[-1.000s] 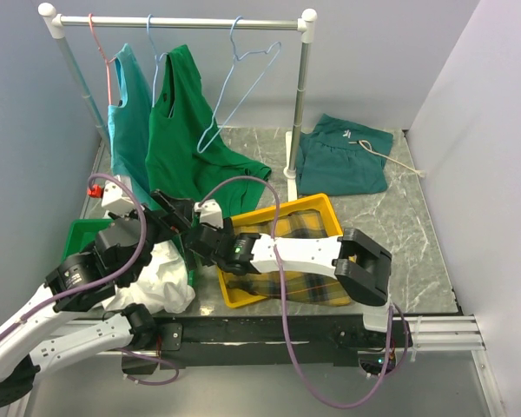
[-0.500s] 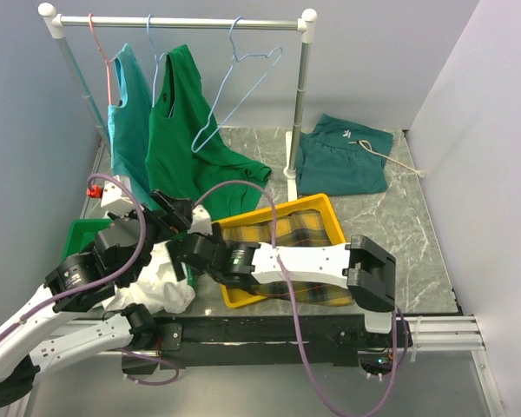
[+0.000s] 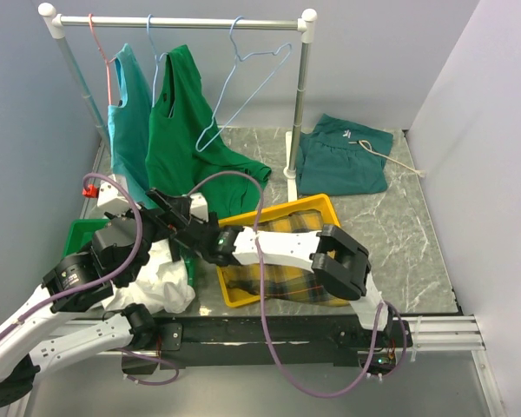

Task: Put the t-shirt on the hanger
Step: Move the bin to the corner of the board.

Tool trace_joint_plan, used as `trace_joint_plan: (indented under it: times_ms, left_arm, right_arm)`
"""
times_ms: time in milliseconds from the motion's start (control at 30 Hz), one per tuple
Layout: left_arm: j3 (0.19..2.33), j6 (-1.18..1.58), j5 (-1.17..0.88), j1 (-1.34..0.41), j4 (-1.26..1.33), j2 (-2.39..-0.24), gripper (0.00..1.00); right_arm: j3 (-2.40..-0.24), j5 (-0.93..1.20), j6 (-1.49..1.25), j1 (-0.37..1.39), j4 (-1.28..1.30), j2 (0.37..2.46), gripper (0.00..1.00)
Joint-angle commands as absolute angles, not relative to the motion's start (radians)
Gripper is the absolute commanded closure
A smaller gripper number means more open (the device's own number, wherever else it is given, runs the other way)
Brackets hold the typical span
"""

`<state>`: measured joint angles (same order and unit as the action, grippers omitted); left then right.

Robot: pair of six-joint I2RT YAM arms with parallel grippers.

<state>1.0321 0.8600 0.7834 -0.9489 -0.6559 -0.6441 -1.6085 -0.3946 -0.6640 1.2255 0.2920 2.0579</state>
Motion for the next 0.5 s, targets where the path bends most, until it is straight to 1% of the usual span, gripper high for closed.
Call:
trace_joint_plan:
  times_ms: [0,167,333,467]
  left_arm:
    - [1.071,0.857,0.779,-0.953,-0.646,-0.649,0.04]
    - [1.063,0.853,0.776,-0.953,-0.626,-0.649,0.04]
    - [1.063,0.85,0.77,-0.953,-0.617,-0.664,0.04]
    - [1.071,0.847,0.765,-0.953,-0.614,-0.672,0.04]
  right_arm:
    - [-1.56,-0.37,-0.712,1.183,0.259,2.046,0.0]
    - [-1.448,-0.383,-0.778,1.138,0.248,1.99,0.0]
    - [-1.427,-0.449,-0.784,1.132,0.299,1.962,0.0]
    - [-1.355,-0.436,-0.79,1.111,0.302,1.934,0.0]
